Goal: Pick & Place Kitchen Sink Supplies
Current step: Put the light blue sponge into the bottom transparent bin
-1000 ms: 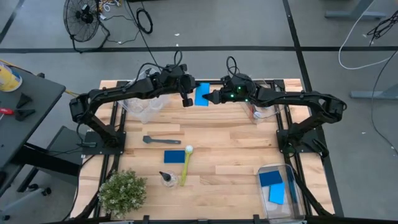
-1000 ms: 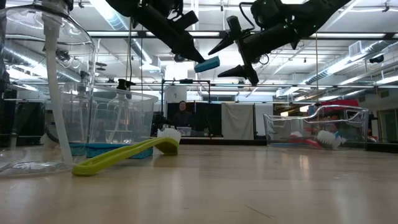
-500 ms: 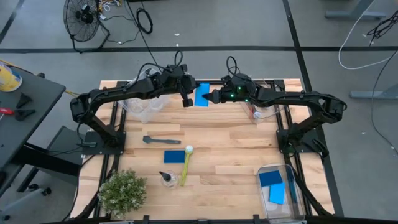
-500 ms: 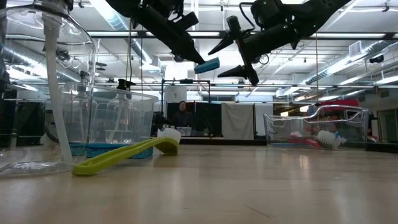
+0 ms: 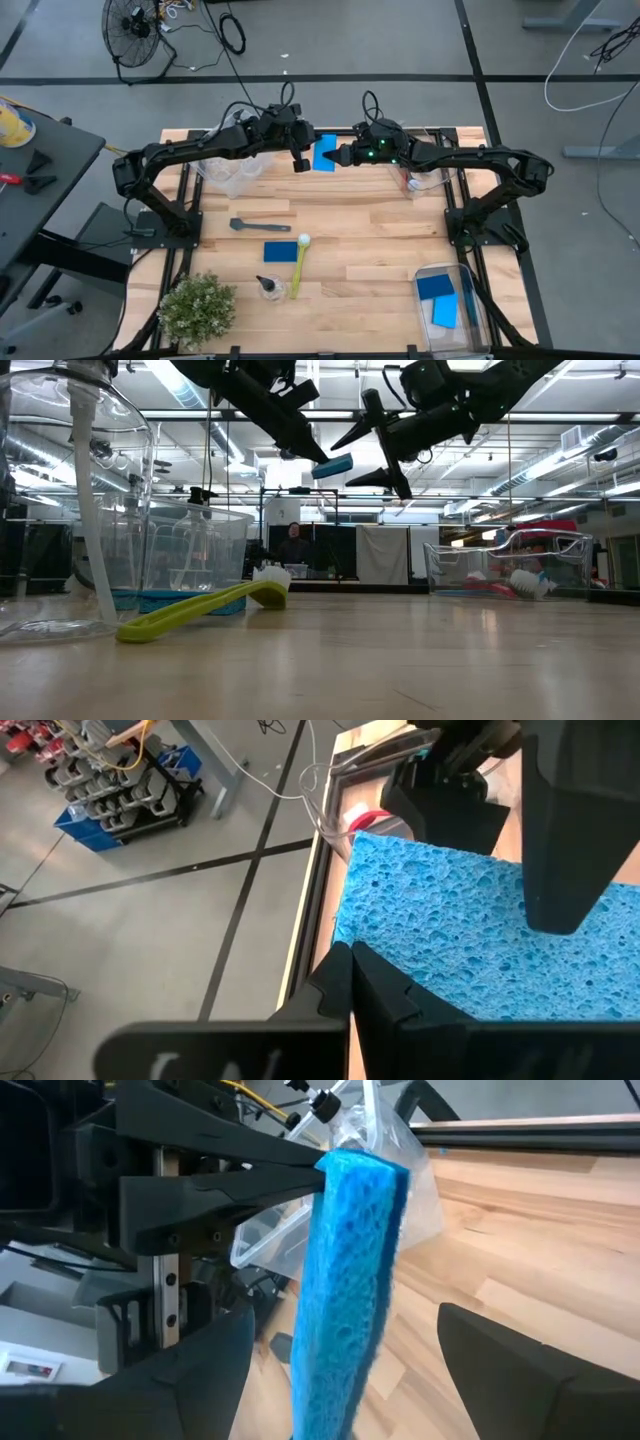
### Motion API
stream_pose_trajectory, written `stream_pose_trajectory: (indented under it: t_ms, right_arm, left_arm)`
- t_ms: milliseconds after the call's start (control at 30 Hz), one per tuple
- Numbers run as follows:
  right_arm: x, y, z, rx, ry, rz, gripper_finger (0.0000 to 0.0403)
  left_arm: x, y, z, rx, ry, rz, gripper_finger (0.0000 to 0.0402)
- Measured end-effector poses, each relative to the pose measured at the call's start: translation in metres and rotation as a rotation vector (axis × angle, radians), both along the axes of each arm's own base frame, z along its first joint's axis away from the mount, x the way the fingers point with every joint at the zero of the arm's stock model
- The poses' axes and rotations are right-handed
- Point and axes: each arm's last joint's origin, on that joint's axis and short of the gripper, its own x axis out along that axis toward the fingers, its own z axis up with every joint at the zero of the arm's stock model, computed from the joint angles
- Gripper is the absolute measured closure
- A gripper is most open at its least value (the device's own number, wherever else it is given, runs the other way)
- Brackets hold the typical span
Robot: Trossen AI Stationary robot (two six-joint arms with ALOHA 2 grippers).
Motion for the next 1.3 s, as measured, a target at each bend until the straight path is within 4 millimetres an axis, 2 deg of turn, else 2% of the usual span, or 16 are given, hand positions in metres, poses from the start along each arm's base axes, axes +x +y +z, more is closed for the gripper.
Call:
stream_pose_trajectory:
  t_ms: [467,733,1067,1300]
  right_arm:
    - [0.002,0.001,0.0,0.012,-0.021,-0.001,0.0087]
    - [0.01,-0.002,-0.01,0.038,-0.03,-0.008,0.0087]
    - [0.012,-0.001,-0.012,0.045,-0.025,0.02,0.0087]
    - [0.012,-0.001,-0.012,0.07,-0.03,0.012,0.0122]
  left_arm:
    - [-0.001,-0.001,-0.002,-0.016,0.018,0.003,0.0399]
    - [-0.001,-0.001,-0.002,-0.017,0.023,0.006,0.0398]
    - [-0.004,-0.001,-0.007,-0.051,0.065,0.032,0.0398]
    - [-0.004,-0.001,-0.007,-0.051,0.067,0.035,0.0396]
